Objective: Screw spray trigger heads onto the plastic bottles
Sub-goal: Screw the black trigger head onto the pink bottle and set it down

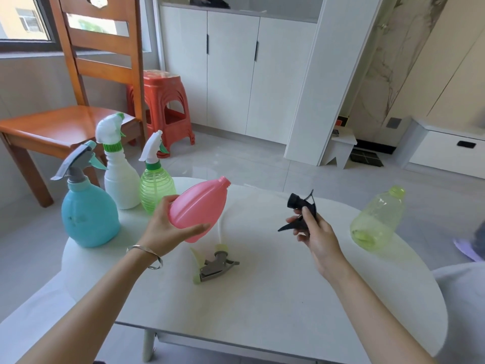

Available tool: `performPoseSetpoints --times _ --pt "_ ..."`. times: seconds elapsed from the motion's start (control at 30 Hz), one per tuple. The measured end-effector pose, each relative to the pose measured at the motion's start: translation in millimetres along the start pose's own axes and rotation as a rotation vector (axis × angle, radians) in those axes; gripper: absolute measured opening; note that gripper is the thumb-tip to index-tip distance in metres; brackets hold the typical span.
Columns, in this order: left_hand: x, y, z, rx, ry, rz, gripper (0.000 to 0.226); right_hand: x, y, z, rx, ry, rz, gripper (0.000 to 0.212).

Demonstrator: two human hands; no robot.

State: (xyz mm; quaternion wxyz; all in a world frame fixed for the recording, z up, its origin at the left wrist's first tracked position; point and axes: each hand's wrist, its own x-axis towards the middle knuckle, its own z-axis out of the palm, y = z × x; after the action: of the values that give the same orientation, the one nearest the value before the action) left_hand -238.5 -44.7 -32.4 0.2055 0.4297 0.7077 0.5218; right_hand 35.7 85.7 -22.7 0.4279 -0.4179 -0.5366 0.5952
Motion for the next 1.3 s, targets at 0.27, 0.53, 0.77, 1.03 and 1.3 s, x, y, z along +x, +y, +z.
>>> performPoseSetpoints --times 0.27,0.53,0.77,1.03,1.3 --pt "-4.3 3.9 -1.4 0.014 -0.066 -0.016 0.100 -4.0 -13.9 -18.0 0.091 -0.028 0.001 0.037" --pt "-7.8 11.6 2.0 -0.005 -0.150 0.040 0.092 -10.0 -18.1 -13.8 0.040 -0.057 -0.012 0.032" --pt "-15.9 24.5 7.5 -0.169 -0.300 0.019 0.081 -16.3 -19.1 -6.1 0.013 -0.155 0.020 0.020" --pt "-18.2 33.8 26.0 -0.424 -0.354 -0.197 0.086 -17.4 -17.0 8.8 0.144 -0.254 0.025 0.031" --pt "-13.3 28.0 34.4 -0.545 -0.417 -0.372 0.063 -14.6 -31.7 2.0 -0.054 -0.319 -0.115 0.031"
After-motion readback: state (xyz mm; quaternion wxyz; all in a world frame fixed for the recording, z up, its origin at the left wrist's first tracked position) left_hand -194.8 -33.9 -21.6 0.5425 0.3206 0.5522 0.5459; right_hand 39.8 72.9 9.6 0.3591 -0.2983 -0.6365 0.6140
